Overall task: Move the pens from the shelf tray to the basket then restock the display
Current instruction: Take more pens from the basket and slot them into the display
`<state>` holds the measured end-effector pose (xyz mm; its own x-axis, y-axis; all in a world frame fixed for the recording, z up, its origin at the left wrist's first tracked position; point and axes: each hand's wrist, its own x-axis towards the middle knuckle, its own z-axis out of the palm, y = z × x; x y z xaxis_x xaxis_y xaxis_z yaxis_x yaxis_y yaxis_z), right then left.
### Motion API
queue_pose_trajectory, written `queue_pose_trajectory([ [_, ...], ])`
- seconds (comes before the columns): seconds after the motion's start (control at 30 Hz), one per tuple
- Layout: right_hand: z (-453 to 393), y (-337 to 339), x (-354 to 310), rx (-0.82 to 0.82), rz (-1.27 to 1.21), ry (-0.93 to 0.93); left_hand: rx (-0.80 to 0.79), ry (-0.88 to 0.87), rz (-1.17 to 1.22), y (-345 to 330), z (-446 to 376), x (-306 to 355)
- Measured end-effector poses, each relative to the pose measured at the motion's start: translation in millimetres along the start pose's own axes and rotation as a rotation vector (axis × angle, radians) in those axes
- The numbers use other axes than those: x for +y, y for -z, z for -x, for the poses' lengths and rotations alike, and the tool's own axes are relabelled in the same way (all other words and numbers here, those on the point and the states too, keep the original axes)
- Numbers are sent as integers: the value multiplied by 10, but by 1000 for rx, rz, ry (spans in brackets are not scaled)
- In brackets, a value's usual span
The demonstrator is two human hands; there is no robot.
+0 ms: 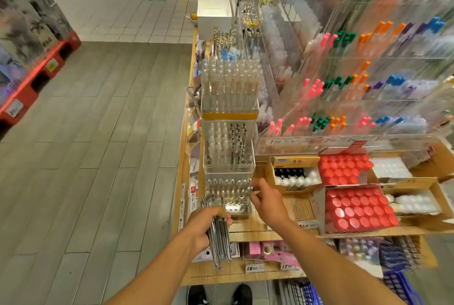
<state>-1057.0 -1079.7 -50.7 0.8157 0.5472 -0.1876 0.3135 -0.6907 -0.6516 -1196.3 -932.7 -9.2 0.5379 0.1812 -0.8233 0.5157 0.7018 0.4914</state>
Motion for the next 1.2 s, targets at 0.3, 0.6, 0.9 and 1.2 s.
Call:
queue_pose_trajectory([
  [0.3, 232, 164, -305, -371, -557, -211, -64, -12, -64, -74, -29, 26],
  [0.6, 228, 248, -540, -373, -610, -219, -110, -40, -61, -132, 44, 12],
  [0.9, 8, 650, -486, 66, -250, 84, -57, -6, 37, 38, 2, 20],
  [1.2, -120, 444, -355, -29, 135, 243, -95, 9, 28, 93, 11, 80],
])
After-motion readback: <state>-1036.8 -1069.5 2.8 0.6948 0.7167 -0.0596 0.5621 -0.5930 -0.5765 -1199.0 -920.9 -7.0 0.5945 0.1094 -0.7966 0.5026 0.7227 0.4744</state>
